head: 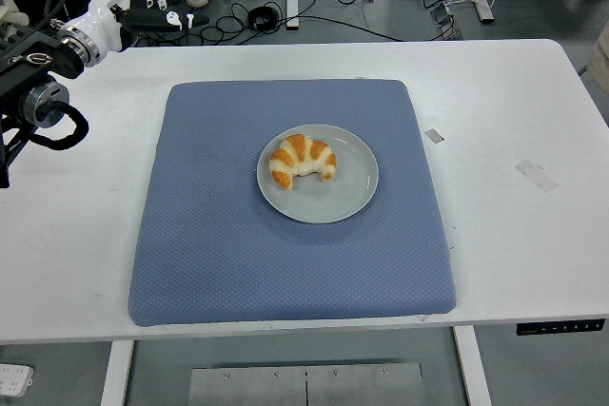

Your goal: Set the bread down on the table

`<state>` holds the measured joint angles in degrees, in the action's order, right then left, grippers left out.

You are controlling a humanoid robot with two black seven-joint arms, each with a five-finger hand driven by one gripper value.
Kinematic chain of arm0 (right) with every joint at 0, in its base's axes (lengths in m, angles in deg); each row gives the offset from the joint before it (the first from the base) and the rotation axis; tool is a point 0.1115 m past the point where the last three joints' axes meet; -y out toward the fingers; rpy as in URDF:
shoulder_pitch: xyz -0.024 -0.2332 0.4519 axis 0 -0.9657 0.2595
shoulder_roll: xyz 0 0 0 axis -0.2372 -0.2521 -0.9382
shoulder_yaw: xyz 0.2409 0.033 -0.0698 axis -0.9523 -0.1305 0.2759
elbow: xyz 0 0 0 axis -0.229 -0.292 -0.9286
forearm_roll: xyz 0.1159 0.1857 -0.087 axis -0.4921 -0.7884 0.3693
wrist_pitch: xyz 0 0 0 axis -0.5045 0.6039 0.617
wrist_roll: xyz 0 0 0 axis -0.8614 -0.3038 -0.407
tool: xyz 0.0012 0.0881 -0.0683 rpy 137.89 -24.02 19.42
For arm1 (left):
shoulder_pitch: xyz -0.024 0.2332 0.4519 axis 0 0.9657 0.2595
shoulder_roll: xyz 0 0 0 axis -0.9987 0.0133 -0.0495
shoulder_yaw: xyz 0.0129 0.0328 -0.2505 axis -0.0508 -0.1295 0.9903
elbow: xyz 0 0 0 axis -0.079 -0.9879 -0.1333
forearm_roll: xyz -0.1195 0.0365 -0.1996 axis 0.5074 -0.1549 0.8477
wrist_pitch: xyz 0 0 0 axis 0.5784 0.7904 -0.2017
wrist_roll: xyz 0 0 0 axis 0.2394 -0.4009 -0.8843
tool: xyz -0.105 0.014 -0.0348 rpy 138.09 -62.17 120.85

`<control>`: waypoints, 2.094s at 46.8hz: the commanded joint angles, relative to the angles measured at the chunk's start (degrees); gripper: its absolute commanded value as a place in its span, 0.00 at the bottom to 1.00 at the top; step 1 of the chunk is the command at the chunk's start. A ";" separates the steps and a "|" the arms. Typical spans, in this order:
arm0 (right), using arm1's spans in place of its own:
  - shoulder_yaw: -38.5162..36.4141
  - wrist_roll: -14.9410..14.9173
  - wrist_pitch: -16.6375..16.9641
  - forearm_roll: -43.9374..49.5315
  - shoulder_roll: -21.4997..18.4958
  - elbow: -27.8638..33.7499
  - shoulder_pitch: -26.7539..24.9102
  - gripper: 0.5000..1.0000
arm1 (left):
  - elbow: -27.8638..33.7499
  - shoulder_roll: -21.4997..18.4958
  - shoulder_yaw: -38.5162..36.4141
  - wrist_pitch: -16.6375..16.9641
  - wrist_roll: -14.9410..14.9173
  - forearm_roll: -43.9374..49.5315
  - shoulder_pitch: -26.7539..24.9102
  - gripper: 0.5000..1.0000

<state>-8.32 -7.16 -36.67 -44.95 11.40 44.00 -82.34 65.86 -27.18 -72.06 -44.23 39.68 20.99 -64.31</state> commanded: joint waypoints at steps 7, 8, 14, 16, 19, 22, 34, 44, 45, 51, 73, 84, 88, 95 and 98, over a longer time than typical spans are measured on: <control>0.03 -0.01 0.00 0.00 0.00 0.07 0.00 1.00 | 0.00 0.09 0.00 0.00 0.04 0.00 0.01 0.95; -0.05 0.07 0.00 0.00 0.00 -0.01 0.00 1.00 | 0.00 0.09 0.00 0.00 0.04 0.00 0.01 0.95; 0.03 -0.01 0.00 0.00 0.00 -0.01 0.00 1.00 | 0.00 0.17 0.00 0.00 0.04 0.00 0.01 0.95; -0.05 -0.01 0.00 0.00 0.00 -0.02 0.00 1.00 | 0.00 0.26 0.00 0.00 0.04 0.00 0.01 0.95; 0.03 -0.01 0.00 0.00 0.00 0.07 0.00 1.00 | 0.00 0.26 0.00 0.00 0.04 -0.09 0.01 0.95; 0.03 0.07 0.00 0.00 0.00 -0.01 0.00 1.00 | 0.00 0.35 0.00 0.00 0.04 0.00 0.01 0.95; 0.03 -0.01 0.00 0.00 0.00 0.07 0.00 1.00 | 0.00 1.84 -0.52 0.00 0.04 -0.96 -0.69 0.94; 0.03 -0.01 0.00 0.00 0.00 0.07 0.00 1.00 | 0.00 3.69 -1.14 0.00 0.04 -2.10 -2.80 0.94; 0.03 -0.01 0.00 0.00 0.00 0.07 0.00 1.00 | 0.00 3.86 -1.23 0.00 0.04 -2.46 -3.06 0.94; 0.03 0.07 0.00 0.00 0.00 0.07 0.00 1.00 | 0.09 5.18 -2.19 -0.09 0.04 -6.58 -4.47 0.94; 0.03 0.07 0.00 0.00 0.00 -0.02 0.00 1.00 | 1.05 8.44 -6.58 -0.62 0.13 -17.75 -10.09 0.94; 0.03 -0.01 0.00 0.00 0.00 0.07 0.00 1.00 | 3.25 8.70 -11.24 -0.62 0.22 -18.45 -12.11 0.94; 0.03 -0.01 0.00 0.00 0.00 0.07 0.00 1.00 | 3.43 8.70 -11.86 -0.62 0.22 -19.51 -12.38 0.93; 0.03 -0.01 0.00 0.00 0.00 0.07 0.00 1.00 | 3.60 8.87 -12.12 -0.62 0.22 -23.11 -12.38 0.93; -0.05 -0.01 0.00 0.00 0.00 0.07 0.00 1.00 | 3.60 8.96 -12.21 -0.53 0.22 -24.95 -12.21 0.93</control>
<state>-8.31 -7.16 -36.67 -44.95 11.40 44.01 -82.34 69.48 -18.33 -84.23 -44.81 39.92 -2.40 -76.69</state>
